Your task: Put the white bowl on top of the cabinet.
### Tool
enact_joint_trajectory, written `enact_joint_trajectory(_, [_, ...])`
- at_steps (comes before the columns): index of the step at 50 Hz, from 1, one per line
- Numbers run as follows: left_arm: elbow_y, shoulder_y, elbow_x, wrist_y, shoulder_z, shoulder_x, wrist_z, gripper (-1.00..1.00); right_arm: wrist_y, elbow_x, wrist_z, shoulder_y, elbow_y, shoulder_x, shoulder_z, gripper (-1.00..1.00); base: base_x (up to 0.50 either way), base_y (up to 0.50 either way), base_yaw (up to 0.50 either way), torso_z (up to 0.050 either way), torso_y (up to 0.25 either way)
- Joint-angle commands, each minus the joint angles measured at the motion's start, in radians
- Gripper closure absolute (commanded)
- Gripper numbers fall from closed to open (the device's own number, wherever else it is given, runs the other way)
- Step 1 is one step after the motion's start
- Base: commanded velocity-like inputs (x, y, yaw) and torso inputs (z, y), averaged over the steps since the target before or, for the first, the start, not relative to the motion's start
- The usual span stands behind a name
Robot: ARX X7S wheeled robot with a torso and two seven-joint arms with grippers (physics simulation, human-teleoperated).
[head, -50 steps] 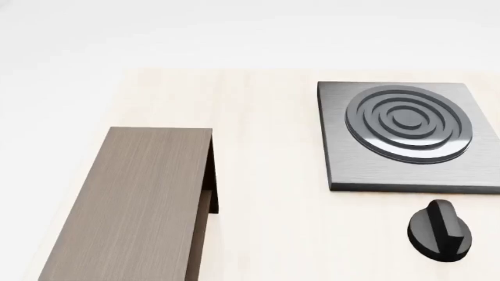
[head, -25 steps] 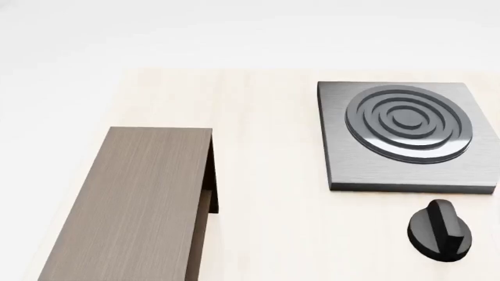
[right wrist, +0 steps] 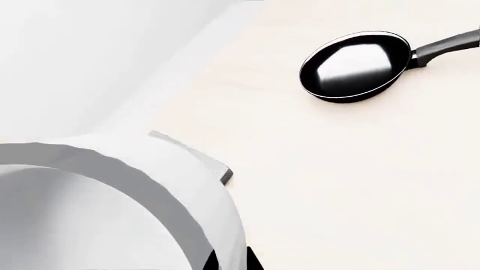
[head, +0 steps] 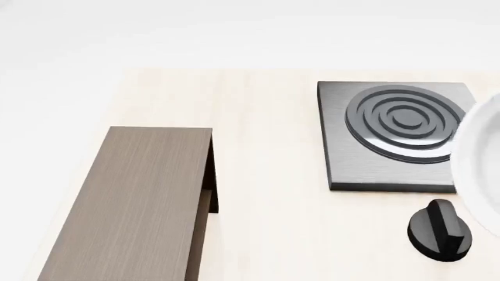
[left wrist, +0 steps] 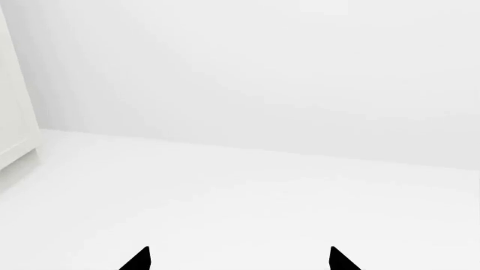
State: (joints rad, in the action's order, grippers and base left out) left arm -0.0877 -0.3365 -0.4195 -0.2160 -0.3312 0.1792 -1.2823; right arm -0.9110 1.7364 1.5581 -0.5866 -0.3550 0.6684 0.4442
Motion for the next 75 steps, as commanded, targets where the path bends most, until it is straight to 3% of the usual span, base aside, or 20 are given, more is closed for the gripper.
enact_joint_trajectory(1, [0.0,-0.002,-0.002,-0.003,-0.001,0.0,0.0,-1.0,0.041,0.026,-0.024,-0.102,0.029,0.038,-0.108,1.0,0.0,0.0,0.0,0.0,0.0])
enact_joint_trajectory(33, [0.006,0.002,-0.005,-0.005,0.001,0.001,0.002,-1.0,-0.041,-0.029,-0.062,-0.478,0.237,-0.042,-0.436,1.0,0.0,0.0,0.0,0.0,0.001])
enact_joint_trajectory(75, [0.011,0.002,-0.013,-0.008,0.002,0.002,0.006,-1.0,-0.076,-0.16,-0.231,-0.736,0.5,-0.26,-0.677,1.0,0.0,0.0,0.0,0.0,0.001])
